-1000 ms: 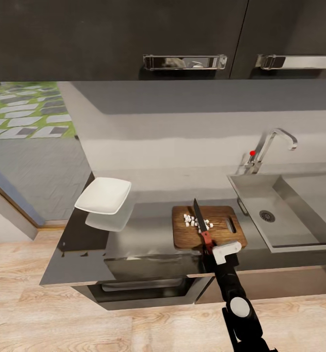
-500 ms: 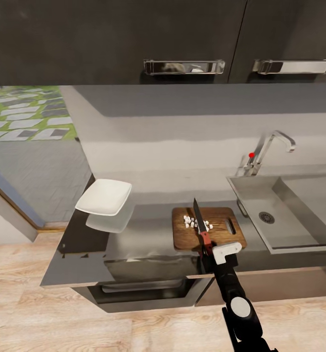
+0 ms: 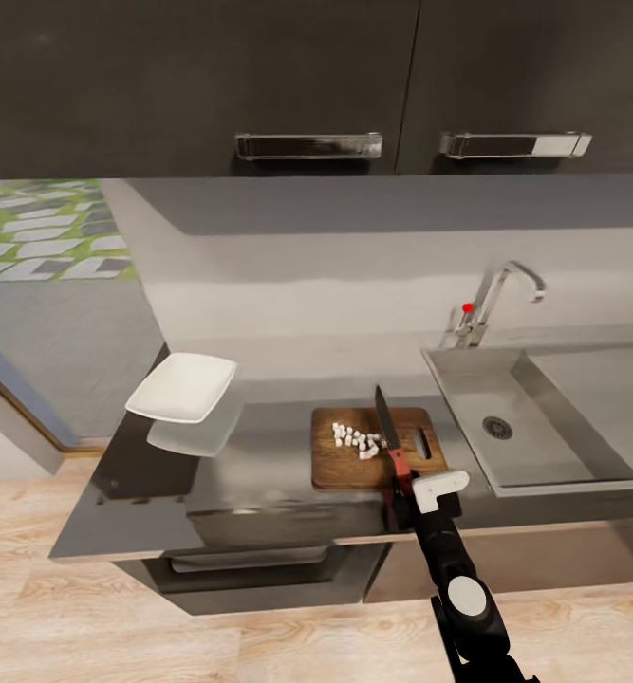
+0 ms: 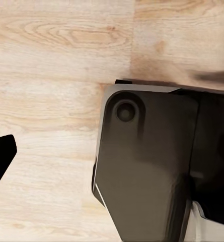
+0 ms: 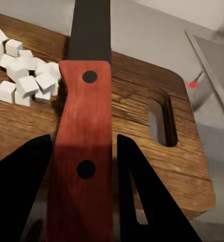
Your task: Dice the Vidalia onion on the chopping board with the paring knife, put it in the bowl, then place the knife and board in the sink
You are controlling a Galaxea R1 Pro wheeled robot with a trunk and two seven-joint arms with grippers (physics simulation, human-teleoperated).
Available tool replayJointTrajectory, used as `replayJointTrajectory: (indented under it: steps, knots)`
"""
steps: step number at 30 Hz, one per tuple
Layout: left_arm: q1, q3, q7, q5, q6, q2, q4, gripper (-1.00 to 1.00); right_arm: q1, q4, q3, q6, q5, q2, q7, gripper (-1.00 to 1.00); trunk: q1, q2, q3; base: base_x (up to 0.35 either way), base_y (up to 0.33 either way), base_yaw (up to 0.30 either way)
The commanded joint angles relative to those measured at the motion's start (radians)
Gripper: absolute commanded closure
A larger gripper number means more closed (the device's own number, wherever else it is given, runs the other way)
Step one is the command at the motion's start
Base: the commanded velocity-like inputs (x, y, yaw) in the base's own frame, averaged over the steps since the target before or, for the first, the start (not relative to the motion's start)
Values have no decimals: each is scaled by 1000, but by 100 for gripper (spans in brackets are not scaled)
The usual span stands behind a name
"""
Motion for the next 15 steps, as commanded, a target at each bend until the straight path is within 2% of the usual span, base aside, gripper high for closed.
replayJointTrajectory:
  steps: [1,15]
  knots:
    - [0,-5,8,10,-4,1,-2,-100,-1,-2,1,7,10,0,1,100,1,-2,0,0,-302,0]
    - [0,-5,8,10,-3,1,-1,-100,-1,-1,2,7,10,0,1,100,1,-2,22,0,-305,0]
